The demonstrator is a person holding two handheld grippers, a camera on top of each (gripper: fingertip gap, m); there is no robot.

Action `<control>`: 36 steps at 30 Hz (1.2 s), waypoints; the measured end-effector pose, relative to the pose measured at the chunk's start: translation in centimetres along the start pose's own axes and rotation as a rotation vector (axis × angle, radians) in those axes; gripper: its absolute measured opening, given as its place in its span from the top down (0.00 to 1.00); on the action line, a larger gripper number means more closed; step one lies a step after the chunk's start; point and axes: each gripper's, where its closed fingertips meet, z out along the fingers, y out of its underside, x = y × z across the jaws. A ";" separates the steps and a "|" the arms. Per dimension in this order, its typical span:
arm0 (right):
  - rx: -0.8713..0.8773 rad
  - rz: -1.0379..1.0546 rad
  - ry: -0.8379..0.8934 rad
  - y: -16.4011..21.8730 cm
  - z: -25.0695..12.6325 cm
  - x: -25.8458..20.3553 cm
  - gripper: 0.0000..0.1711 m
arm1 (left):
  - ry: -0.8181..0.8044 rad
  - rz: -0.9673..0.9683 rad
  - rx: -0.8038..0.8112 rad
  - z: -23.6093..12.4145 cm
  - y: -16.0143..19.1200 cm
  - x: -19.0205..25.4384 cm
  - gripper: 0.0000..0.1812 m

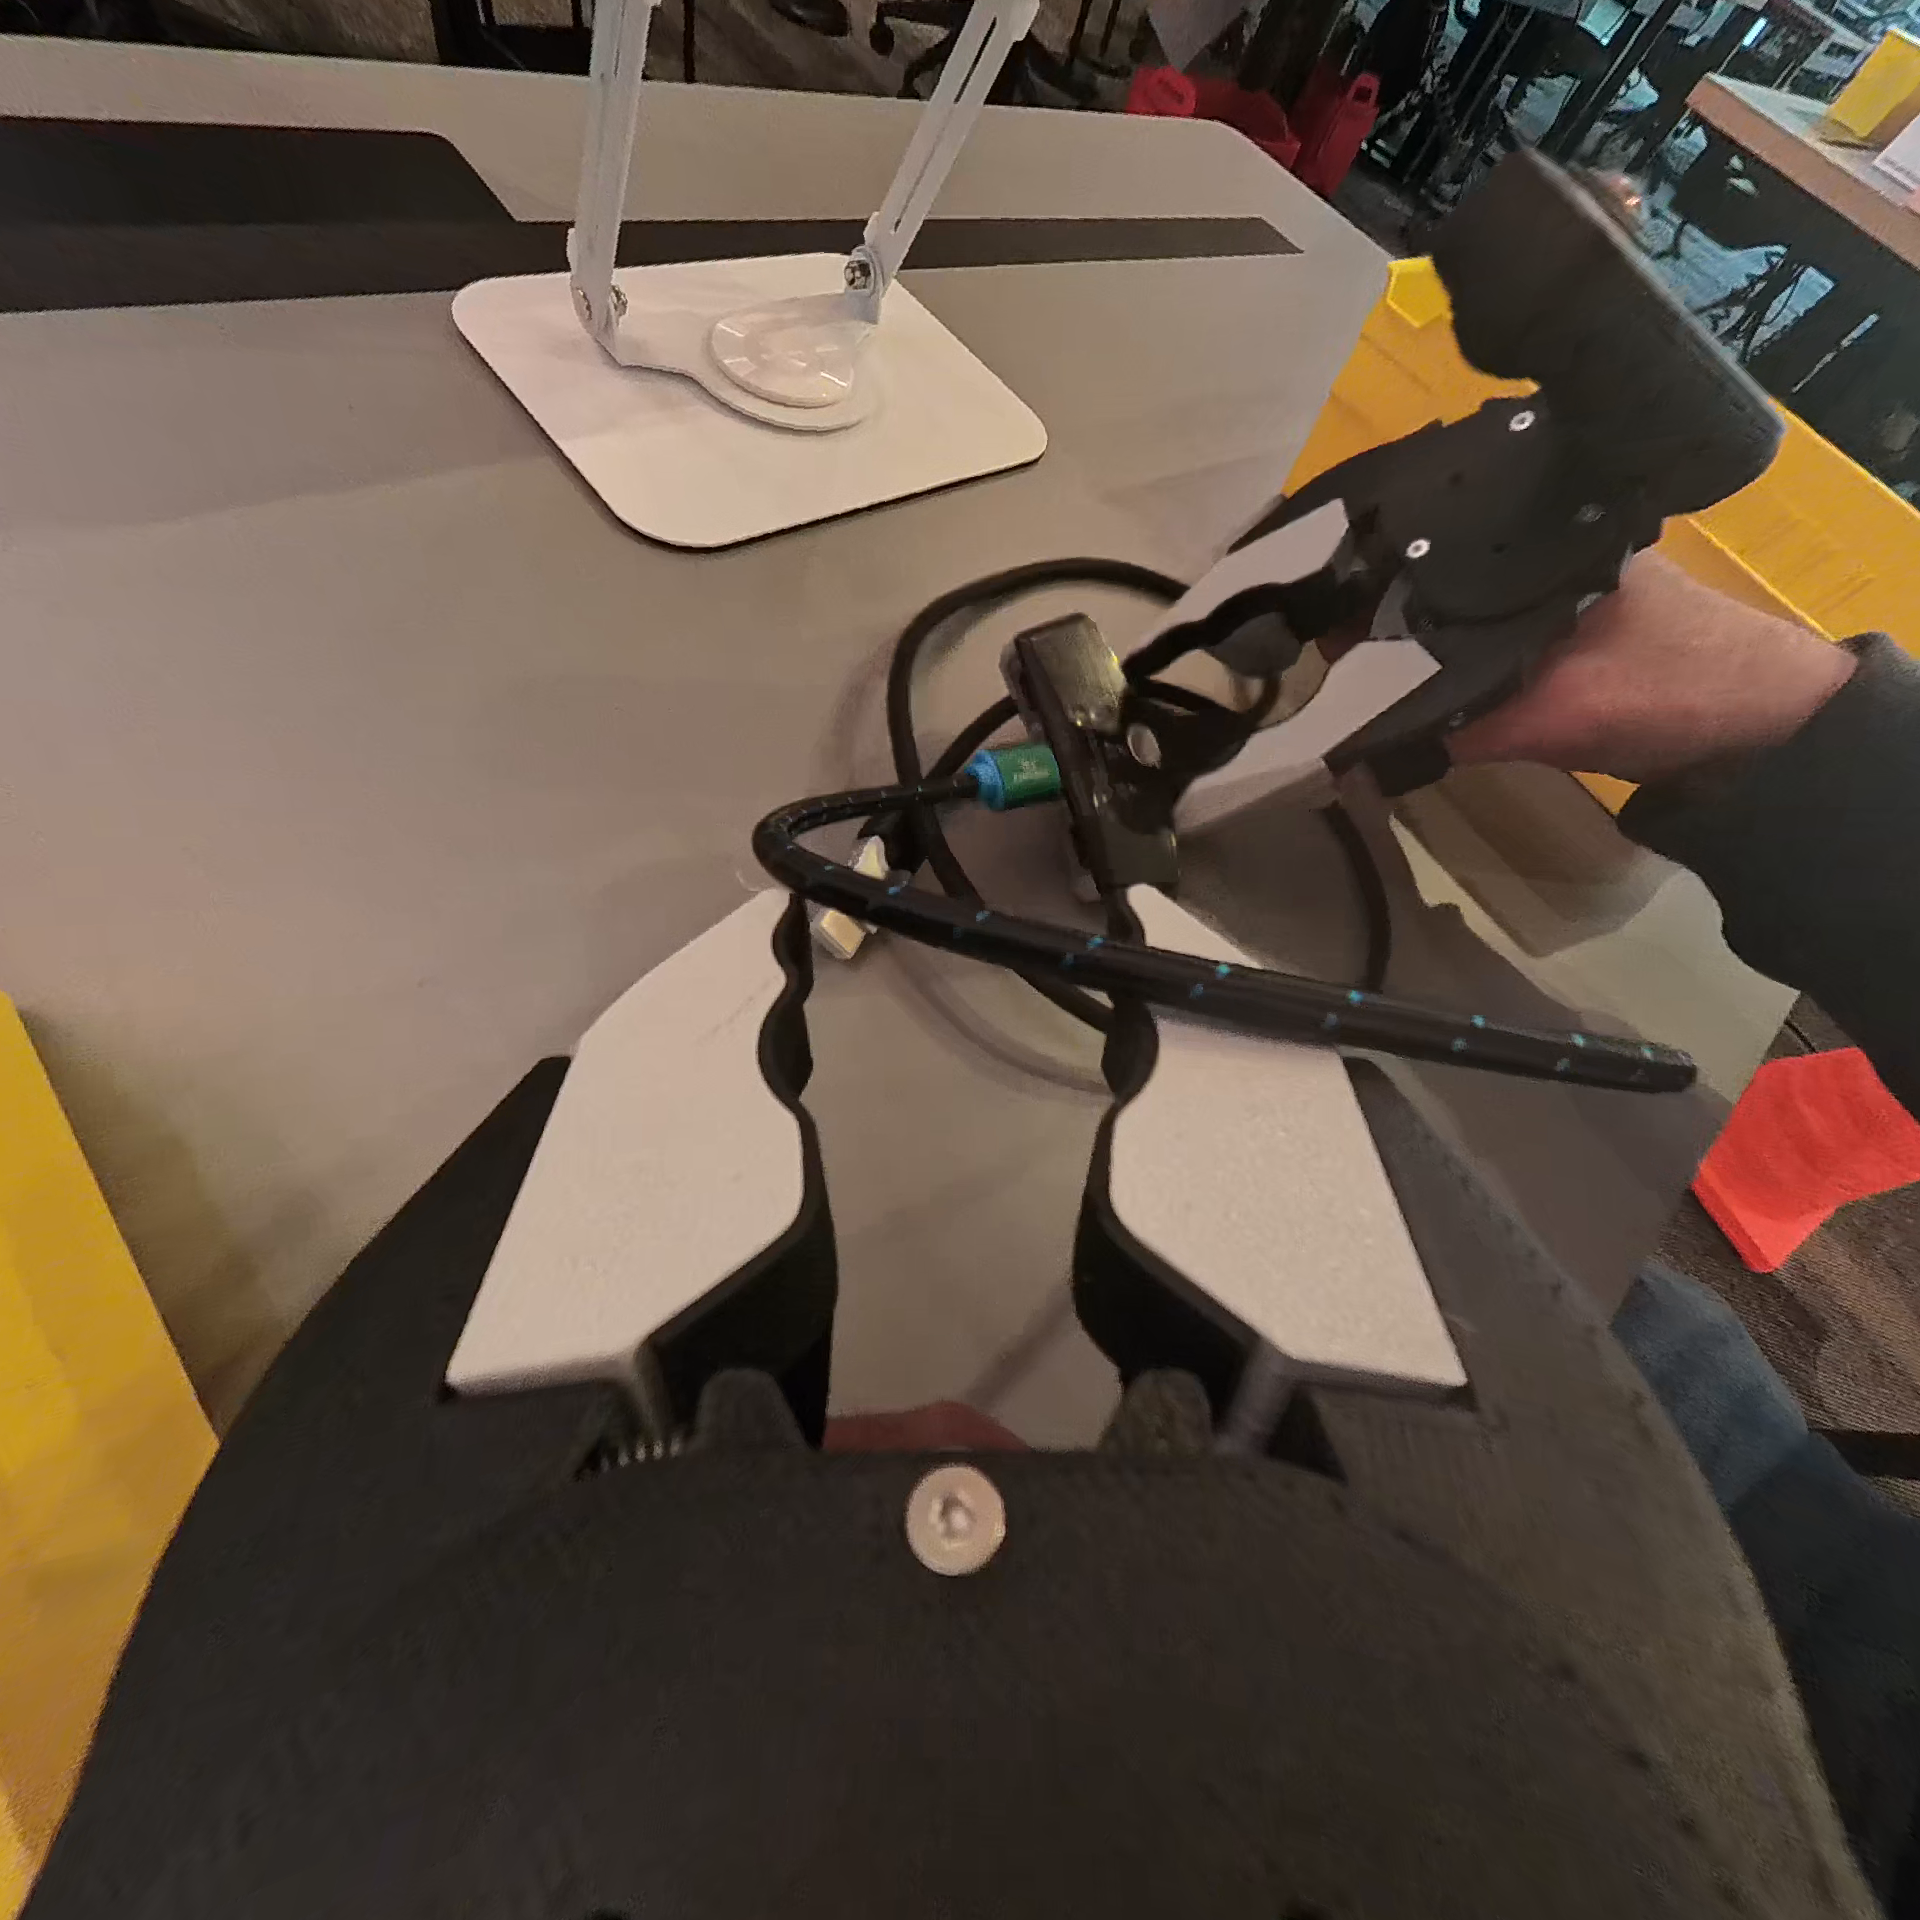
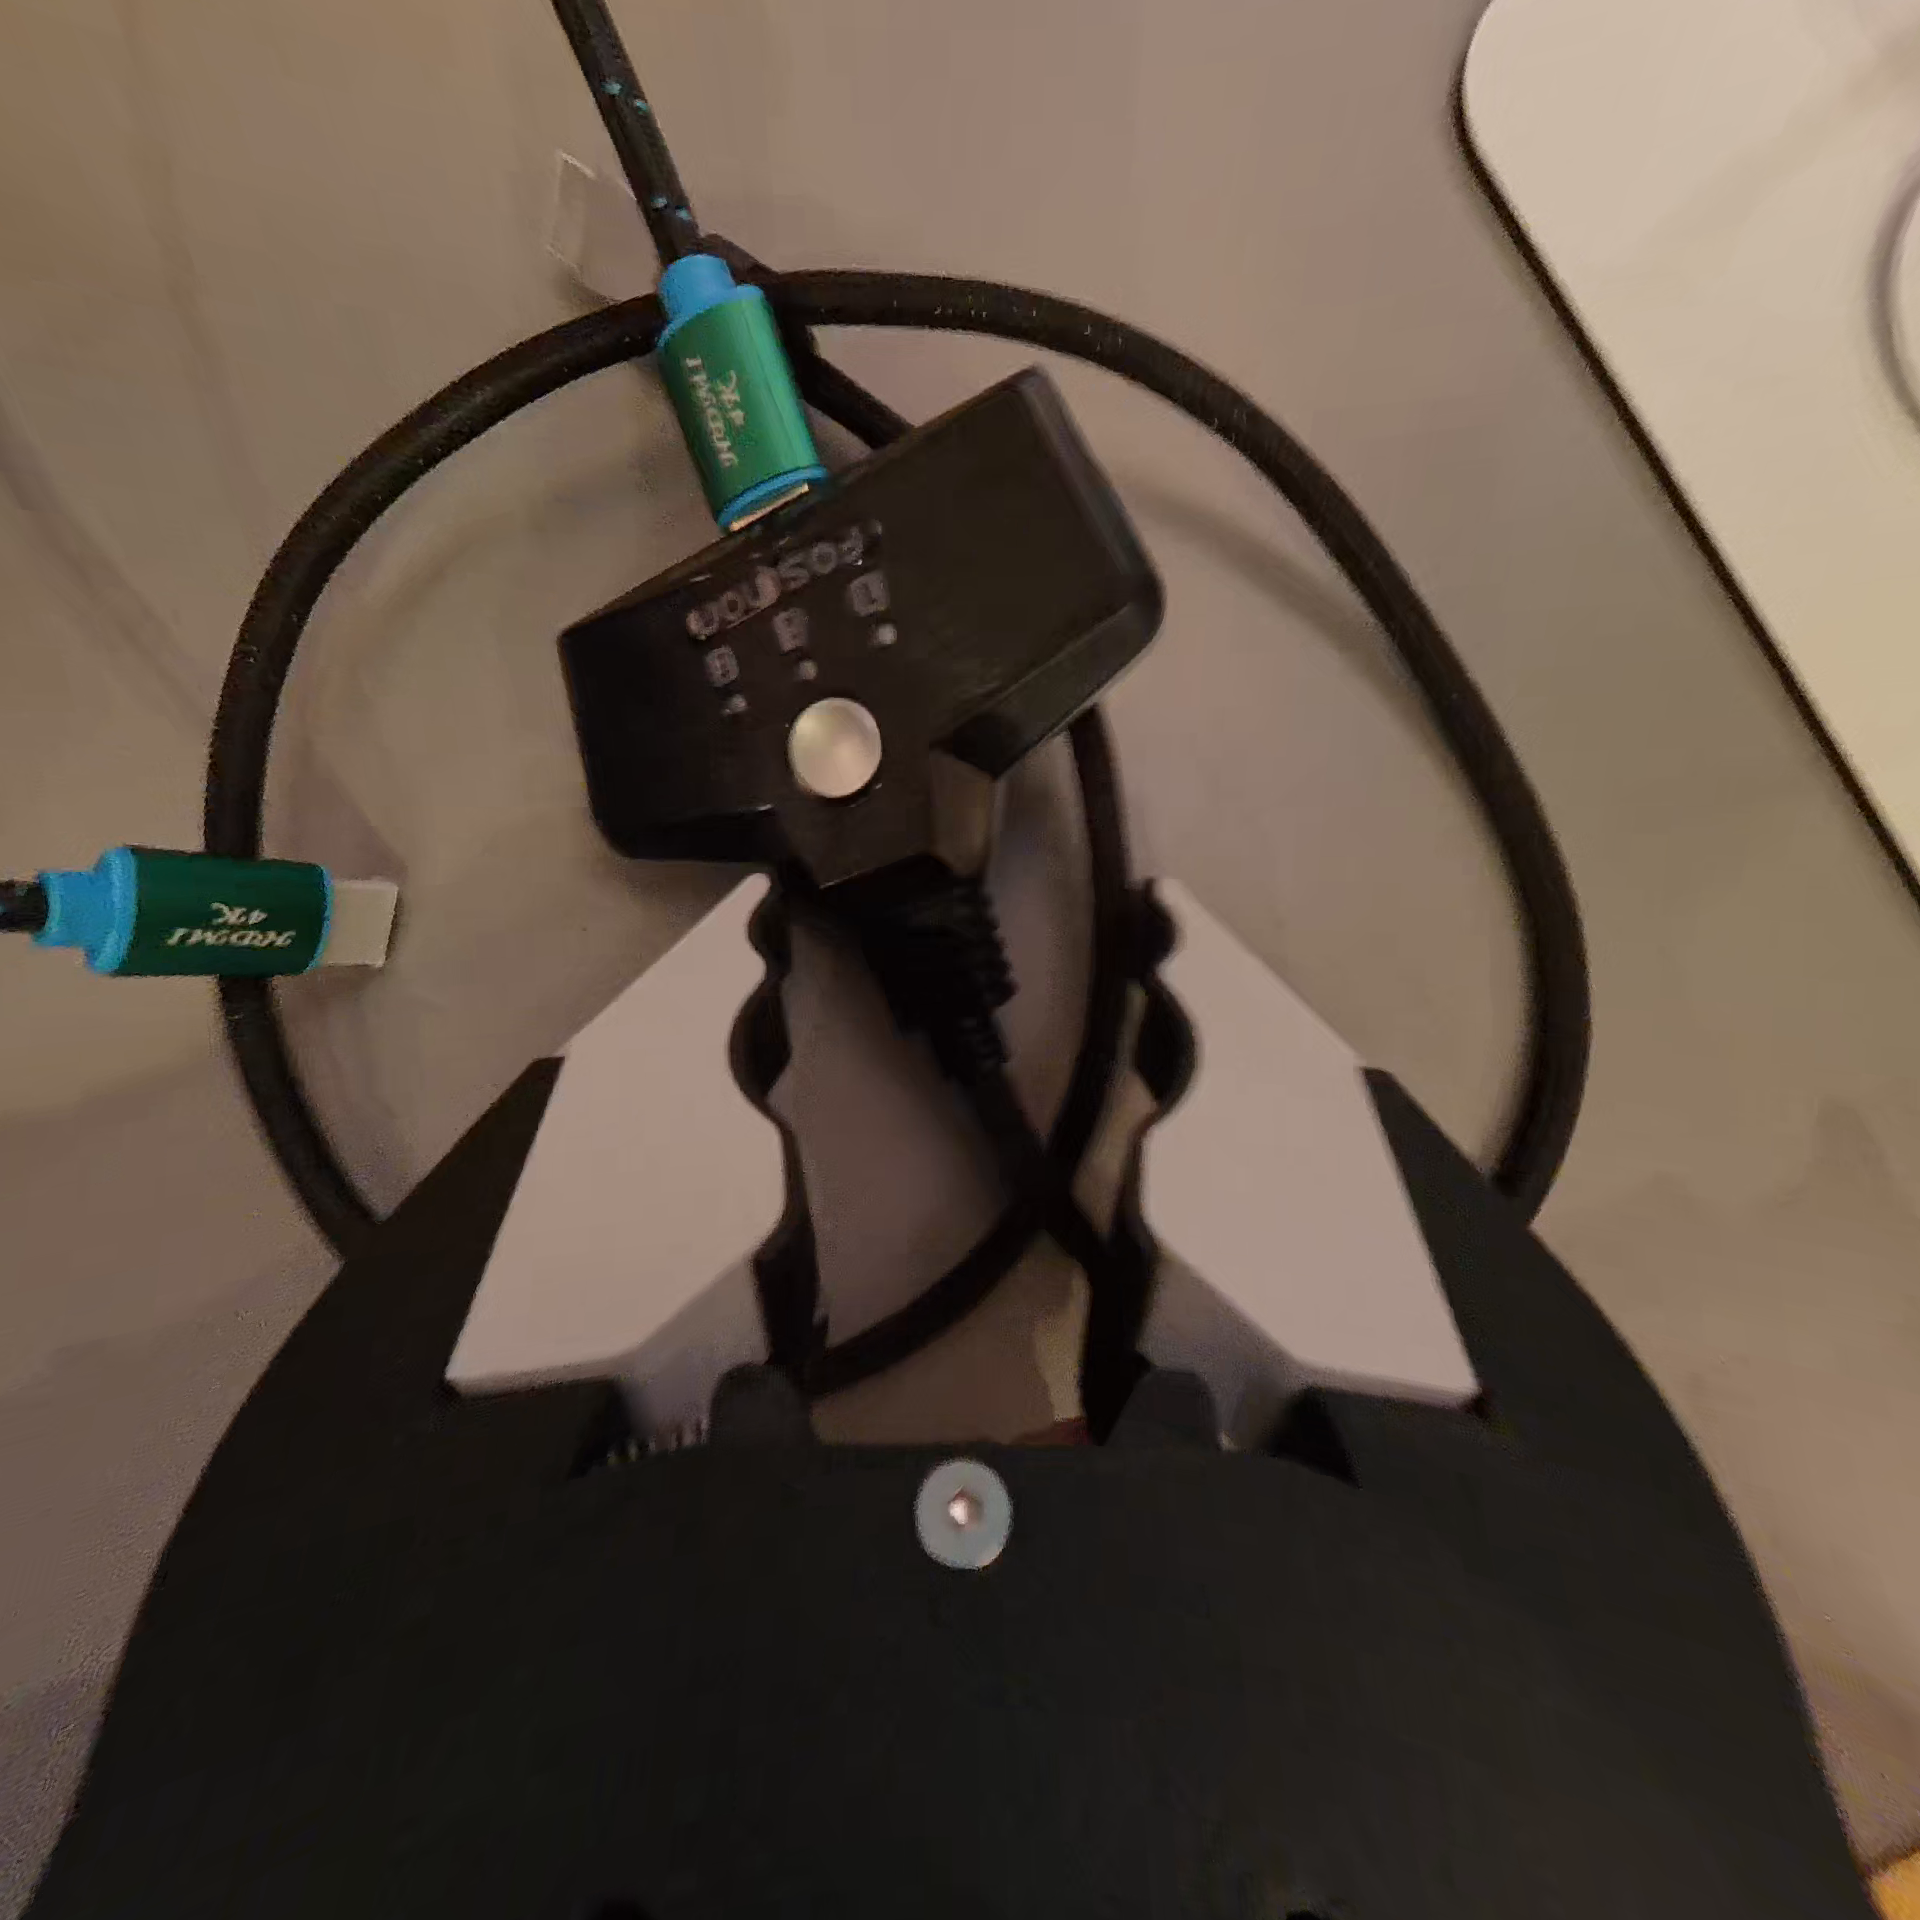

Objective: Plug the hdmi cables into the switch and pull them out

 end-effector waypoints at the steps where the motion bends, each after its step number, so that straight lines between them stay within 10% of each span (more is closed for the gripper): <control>1: 0.004 -0.002 0.008 0.0 0.0 0.1 0.68 | 0.004 0.001 -0.003 0.0 0.1 0.1 0.71; 5: -0.017 -0.025 -0.035 -0.2 -0.1 -0.7 0.66 | 0.003 0.004 -0.007 0.0 0.2 0.3 0.70; 13: -0.008 -0.183 0.172 -1.8 0.1 2.3 0.11 | 0.006 -0.007 -0.007 0.0 0.2 0.0 0.71; 19: -0.015 -0.159 0.114 -1.9 1.3 3.7 0.07 | 0.008 -0.006 -0.012 0.1 0.3 0.0 0.71; 26: 0.023 -0.041 0.034 -1.9 2.2 4.3 0.17 | 0.007 -0.018 -0.027 0.7 0.8 -0.4 0.71; 31: 0.071 -0.063 0.049 -2.2 1.3 4.5 0.56 | 0.014 -0.026 -0.041 1.3 1.3 -0.2 0.70; 36: 0.059 -0.082 0.073 -1.7 0.7 4.1 0.72 | 0.020 -0.027 -0.045 1.3 1.4 0.2 0.70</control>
